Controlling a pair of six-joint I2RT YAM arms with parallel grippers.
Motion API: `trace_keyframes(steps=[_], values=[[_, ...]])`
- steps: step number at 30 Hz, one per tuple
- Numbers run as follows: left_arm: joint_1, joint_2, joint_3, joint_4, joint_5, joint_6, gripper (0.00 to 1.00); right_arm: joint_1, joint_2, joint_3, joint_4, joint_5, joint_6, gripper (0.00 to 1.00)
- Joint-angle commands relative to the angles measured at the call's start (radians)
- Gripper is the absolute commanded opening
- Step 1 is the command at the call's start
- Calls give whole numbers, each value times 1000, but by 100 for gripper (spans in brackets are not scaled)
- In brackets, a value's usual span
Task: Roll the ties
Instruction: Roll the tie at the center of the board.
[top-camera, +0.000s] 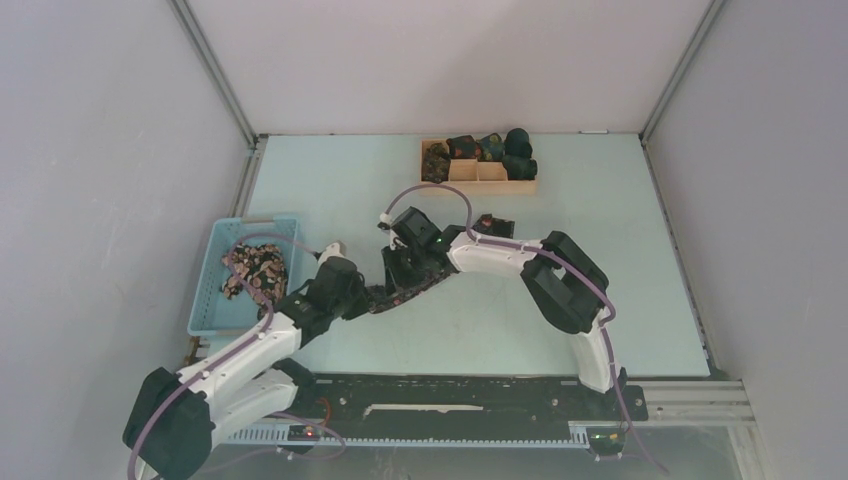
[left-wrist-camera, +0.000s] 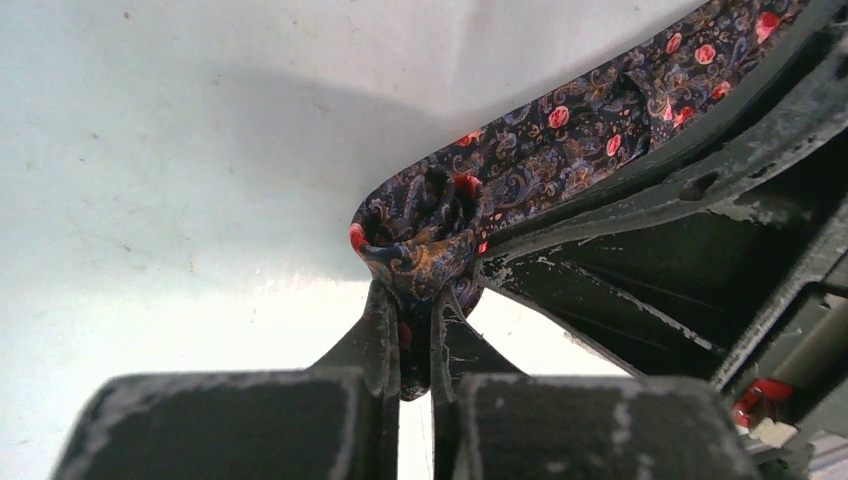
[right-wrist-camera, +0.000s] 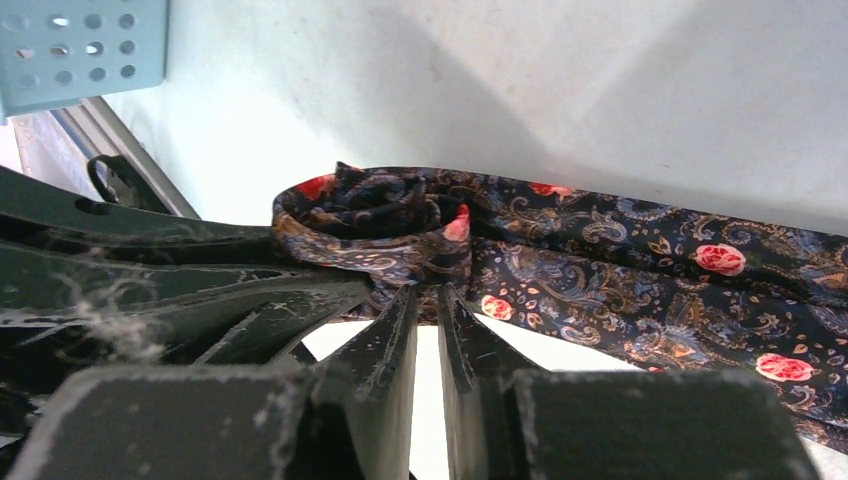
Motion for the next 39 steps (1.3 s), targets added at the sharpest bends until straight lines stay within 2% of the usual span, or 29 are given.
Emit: trace_keyframes(steps=[1, 23, 28, 39], values=[[3, 16, 65, -98, -33, 48, 0, 18, 23, 63, 8, -4, 3, 17], [3, 63, 205, -302, -45, 133, 0, 102, 95, 97, 110, -123, 100, 16], [-1, 88, 224, -323, -50, 142, 0, 95, 108, 84, 143, -172, 115, 16], [-22, 193, 262, -341, -74, 131, 0, 67, 81, 29, 161, -177, 102, 16]])
